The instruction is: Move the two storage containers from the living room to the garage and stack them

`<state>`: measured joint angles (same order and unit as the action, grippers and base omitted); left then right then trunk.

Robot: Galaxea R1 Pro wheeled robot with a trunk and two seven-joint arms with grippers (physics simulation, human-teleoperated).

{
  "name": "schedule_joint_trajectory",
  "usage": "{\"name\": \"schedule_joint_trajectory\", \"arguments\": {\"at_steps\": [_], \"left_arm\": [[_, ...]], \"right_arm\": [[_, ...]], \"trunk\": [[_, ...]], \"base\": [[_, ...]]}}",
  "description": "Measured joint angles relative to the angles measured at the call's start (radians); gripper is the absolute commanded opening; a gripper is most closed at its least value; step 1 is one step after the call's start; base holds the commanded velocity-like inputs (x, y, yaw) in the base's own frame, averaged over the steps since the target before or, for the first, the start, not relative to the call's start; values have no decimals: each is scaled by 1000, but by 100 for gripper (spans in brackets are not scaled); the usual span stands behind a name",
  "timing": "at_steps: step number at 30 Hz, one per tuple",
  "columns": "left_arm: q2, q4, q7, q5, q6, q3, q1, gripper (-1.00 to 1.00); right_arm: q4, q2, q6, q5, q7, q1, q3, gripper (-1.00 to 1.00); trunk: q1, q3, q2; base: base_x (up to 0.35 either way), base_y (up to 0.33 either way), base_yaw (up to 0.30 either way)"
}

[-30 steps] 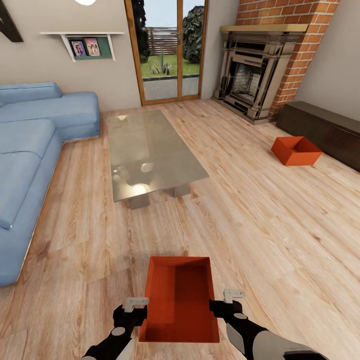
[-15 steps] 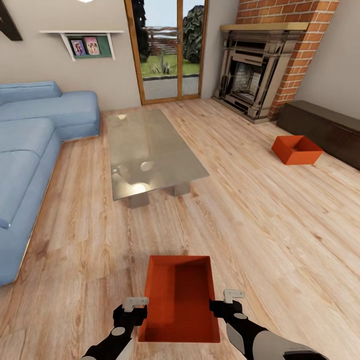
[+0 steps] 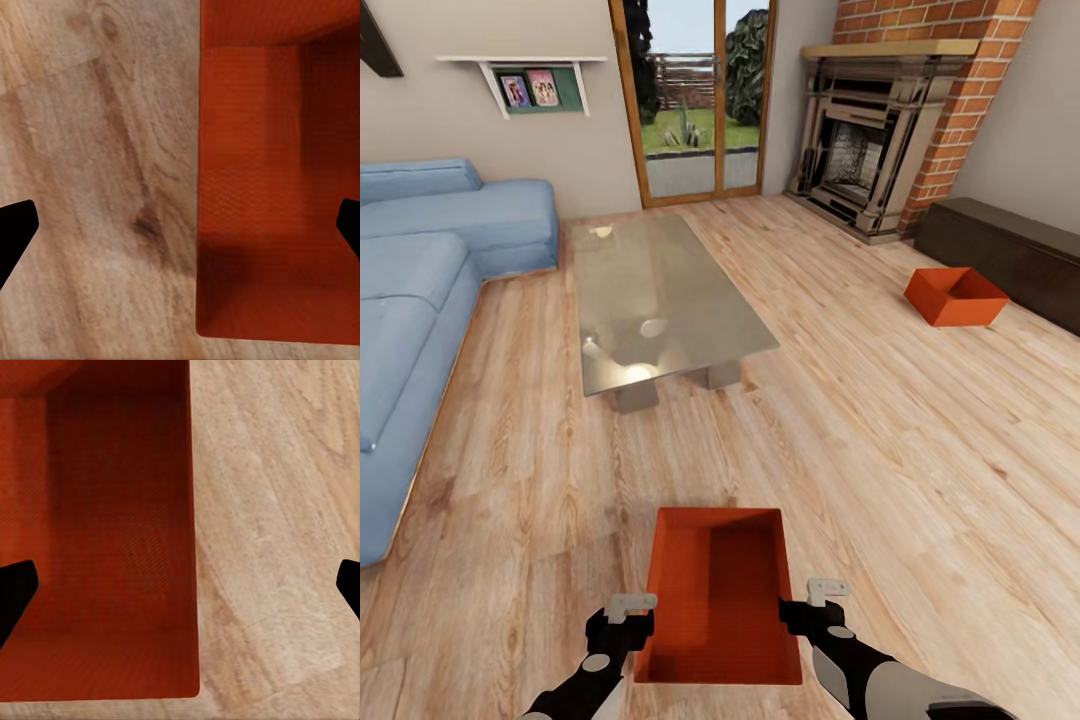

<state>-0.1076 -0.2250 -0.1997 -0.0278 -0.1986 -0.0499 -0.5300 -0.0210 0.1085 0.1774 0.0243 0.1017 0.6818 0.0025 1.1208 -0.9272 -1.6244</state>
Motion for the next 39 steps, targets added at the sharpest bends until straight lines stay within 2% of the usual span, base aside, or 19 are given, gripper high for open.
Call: {"name": "schedule_joint_trajectory", "arguments": {"at_steps": [5,18,39], "left_arm": [[0,-1,0,3,0,2,0,100],[3,-3,-2,48,0,3,0,100],[3,-3,0,49,-1,2,0,100]], "right_arm": [[0,0,0,-1,0,0,0,100],[0,0,1,0,0,0,0,100],[0,2,3,-2,0,0,0,100]], "trunk": [[19,-16,-35],[69,-56,-126],[150,-122,-273]], "base": [[0,0,0],[0,0,0],[0,0,0]]}}
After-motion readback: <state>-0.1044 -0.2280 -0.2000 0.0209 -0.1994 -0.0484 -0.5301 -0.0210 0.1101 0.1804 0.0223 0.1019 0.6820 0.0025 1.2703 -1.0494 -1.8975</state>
